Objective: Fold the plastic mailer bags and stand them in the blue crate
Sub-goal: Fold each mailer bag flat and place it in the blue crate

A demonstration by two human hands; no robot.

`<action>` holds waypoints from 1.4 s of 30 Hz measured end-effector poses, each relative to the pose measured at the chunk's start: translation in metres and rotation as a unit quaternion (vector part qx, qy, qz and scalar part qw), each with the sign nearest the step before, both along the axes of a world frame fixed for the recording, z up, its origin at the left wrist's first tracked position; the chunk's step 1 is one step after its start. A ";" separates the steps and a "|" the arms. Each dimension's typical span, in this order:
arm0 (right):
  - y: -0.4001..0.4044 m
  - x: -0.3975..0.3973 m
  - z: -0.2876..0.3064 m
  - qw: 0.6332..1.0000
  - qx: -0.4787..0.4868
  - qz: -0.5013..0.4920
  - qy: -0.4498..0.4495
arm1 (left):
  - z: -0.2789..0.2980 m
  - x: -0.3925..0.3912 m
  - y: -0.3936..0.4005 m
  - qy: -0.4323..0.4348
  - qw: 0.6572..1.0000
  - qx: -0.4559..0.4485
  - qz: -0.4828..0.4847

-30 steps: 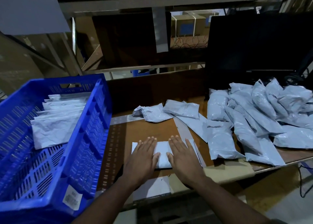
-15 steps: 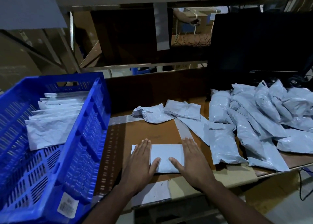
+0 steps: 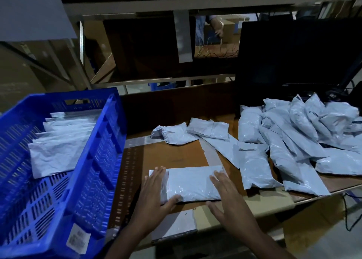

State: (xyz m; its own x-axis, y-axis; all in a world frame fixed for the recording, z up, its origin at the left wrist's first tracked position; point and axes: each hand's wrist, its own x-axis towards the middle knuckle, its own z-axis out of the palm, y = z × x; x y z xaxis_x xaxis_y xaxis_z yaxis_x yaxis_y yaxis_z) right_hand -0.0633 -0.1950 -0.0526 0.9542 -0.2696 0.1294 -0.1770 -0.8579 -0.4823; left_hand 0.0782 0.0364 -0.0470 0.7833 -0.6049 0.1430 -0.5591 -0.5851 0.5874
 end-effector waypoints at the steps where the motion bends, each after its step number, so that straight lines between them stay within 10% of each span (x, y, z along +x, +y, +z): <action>1: -0.001 -0.001 -0.002 1.000 0.004 0.002 -0.013 | 0.000 -0.003 0.004 -0.008 1.000 0.005 -0.017; 16: -0.010 0.049 0.086 0.974 0.020 -0.181 -0.134 | 0.058 0.019 0.001 0.094 0.949 -0.230 0.191; 25: -0.010 0.081 0.046 0.975 -0.188 -0.121 -0.011 | 0.044 0.011 -0.014 -0.112 0.966 0.053 0.229; 32: 0.026 0.082 0.024 0.982 -0.175 0.038 0.058 | 0.024 0.004 -0.042 -0.113 0.979 0.165 -0.041; 42: 0.026 0.084 0.018 0.984 -0.157 0.029 0.084 | 0.004 0.010 -0.040 -0.097 0.985 0.139 -0.039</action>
State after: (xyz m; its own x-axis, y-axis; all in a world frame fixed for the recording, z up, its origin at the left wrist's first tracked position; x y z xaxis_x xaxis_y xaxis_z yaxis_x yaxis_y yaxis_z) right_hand 0.0204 -0.1688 -0.0343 0.9817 -0.1866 0.0374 -0.1784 -0.9708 -0.1607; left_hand 0.0878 -0.0037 -0.0434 0.7078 -0.6986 0.1049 -0.6939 -0.6597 0.2885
